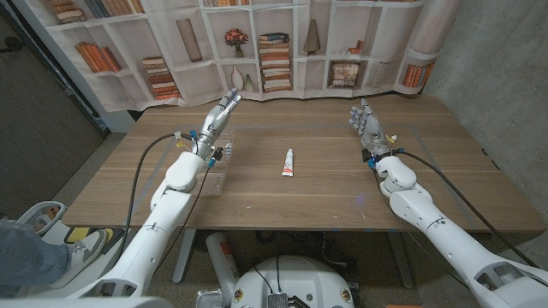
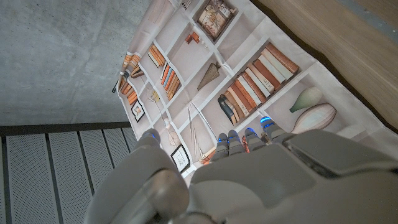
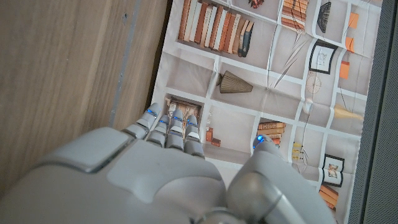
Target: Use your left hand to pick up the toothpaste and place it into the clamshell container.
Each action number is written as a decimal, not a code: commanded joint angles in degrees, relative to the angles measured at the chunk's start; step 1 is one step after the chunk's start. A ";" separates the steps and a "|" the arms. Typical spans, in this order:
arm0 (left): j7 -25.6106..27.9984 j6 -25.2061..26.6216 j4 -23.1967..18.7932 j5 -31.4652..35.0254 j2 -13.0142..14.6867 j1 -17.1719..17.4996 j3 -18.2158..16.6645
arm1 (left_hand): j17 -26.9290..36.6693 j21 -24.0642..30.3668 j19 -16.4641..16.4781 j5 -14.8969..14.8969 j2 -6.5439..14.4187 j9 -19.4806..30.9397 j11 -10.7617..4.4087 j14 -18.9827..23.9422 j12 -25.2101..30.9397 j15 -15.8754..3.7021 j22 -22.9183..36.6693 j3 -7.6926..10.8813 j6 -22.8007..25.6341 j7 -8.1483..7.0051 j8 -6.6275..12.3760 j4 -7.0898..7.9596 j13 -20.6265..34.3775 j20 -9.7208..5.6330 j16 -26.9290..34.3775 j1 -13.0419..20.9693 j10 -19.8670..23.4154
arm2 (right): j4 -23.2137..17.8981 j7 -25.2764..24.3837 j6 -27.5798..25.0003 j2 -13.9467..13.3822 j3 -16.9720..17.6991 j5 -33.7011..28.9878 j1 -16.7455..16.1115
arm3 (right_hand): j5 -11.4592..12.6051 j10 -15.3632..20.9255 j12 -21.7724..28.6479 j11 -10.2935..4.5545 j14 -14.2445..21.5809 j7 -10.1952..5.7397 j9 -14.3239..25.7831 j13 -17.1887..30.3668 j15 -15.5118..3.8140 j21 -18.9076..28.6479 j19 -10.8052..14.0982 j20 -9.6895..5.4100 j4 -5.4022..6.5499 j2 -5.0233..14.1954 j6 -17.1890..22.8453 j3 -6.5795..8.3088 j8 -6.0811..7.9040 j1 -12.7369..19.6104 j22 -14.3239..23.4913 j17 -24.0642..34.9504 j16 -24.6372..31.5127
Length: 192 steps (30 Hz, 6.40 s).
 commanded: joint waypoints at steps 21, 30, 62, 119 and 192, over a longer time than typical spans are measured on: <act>4.75 -5.67 0.49 6.00 5.66 -0.03 2.52 | 0.09 -0.48 -9.01 1.01 0.04 0.18 -0.80 2.13 0.46 -0.76 0.32 -0.08 1.82 -0.96 0.27 -0.68 0.21 -0.81 0.17 1.31 2.35 | -0.34 -1.76 0.26 1.01 -0.29 -0.74 0.18 | -0.23 0.89 -0.31 0.03 0.47 -0.01 0.28 0.27 0.10 -0.51 0.75 -0.94 -0.24 0.22 0.79 0.02 -0.21 0.73 0.30 0.30 -0.20; 7.87 -5.58 -0.17 9.70 7.10 0.26 3.81 | 0.09 -0.62 -7.58 1.57 0.22 0.20 -1.19 3.35 0.58 -1.15 0.30 -0.04 3.23 -1.28 0.44 -0.99 0.22 -0.86 0.19 1.93 3.74 | -0.82 -2.26 0.35 0.94 -0.19 -0.92 -0.09 | -0.33 1.07 -0.34 -0.02 0.64 -0.03 0.29 0.28 0.19 -0.74 0.93 -0.93 -0.30 0.27 0.78 -0.06 -0.29 0.74 0.31 0.31 -0.20; 17.01 -4.38 -5.00 17.94 14.57 2.44 6.61 | -0.02 -1.75 -4.83 3.00 2.27 0.24 -2.95 5.90 0.34 -2.59 0.22 1.80 6.27 -2.58 0.55 -3.43 0.24 -1.20 -0.21 6.82 6.62 | -2.43 -4.55 -0.25 1.44 -0.25 -1.41 -0.75 | -0.59 1.97 -0.33 0.04 1.25 -0.19 0.31 0.30 0.17 -1.50 1.59 -0.93 -0.62 0.65 1.61 -0.12 -0.19 1.08 0.35 0.29 -0.22; 24.23 4.15 -8.77 34.06 22.71 -1.69 15.32 | -0.15 -3.71 -0.56 4.09 3.63 0.33 -6.30 7.99 -0.61 -6.23 0.14 4.54 8.75 -6.22 0.13 -8.57 0.28 -1.47 -1.14 15.26 9.92 | 0.37 -4.74 0.01 3.07 -1.01 -2.15 2.25 | -1.02 2.79 -0.57 -0.04 2.35 -0.34 0.34 0.33 0.23 -2.92 2.45 -0.85 -1.12 1.05 2.36 -0.40 -0.30 1.42 0.42 0.34 -0.23; 19.50 8.62 -15.33 46.53 29.60 -5.73 20.87 | -0.15 -6.29 1.90 3.84 1.98 0.42 -8.39 8.25 -2.07 -7.24 0.29 5.66 9.18 -9.87 -0.59 -11.58 0.27 -1.77 -1.67 23.63 10.83 | -0.30 -5.74 1.54 3.57 -0.46 -2.30 1.75 | -1.41 3.02 -0.94 -0.08 2.53 -0.34 0.34 0.35 0.18 -4.49 2.85 -0.90 -1.39 1.37 2.44 -0.84 -0.54 1.34 0.48 0.38 -0.41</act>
